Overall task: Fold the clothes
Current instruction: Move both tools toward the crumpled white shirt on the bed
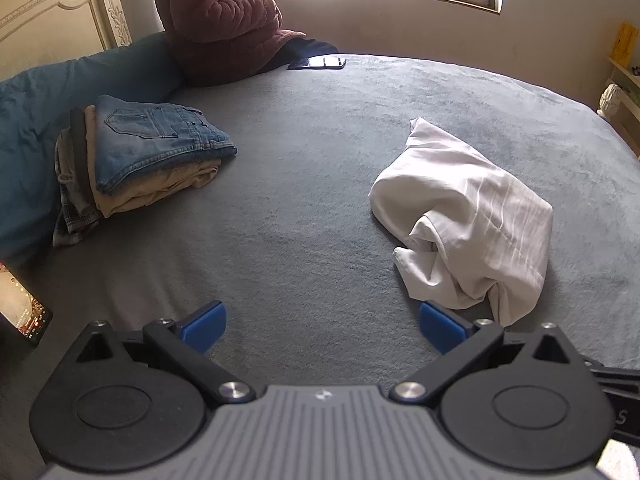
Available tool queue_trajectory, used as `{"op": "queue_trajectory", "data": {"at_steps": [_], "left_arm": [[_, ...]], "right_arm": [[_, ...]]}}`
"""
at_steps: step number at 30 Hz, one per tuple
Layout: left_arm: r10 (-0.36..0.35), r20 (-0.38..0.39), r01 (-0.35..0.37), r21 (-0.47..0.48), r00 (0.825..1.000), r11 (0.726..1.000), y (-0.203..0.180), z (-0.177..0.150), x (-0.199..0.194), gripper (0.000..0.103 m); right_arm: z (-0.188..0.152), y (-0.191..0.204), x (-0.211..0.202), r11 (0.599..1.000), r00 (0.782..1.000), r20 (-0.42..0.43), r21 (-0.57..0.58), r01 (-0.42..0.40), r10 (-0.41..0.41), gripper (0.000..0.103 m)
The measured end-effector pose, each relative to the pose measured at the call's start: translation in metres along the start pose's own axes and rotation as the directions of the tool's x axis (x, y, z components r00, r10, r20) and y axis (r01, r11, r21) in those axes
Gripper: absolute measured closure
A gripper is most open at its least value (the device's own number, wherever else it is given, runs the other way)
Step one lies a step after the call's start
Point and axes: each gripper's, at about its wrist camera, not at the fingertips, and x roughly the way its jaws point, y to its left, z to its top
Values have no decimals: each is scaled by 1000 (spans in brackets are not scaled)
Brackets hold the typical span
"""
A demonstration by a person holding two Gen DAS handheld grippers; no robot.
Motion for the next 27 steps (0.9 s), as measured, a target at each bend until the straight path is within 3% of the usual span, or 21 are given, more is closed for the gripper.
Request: {"op": "queue_trajectory", "data": {"at_steps": [27], "left_arm": [[0, -58, 0, 0, 998, 1000, -1, -1, 16, 0]], "right_arm": [[6, 4, 11, 1000, 1000, -30, 0, 4, -4, 1]]}}
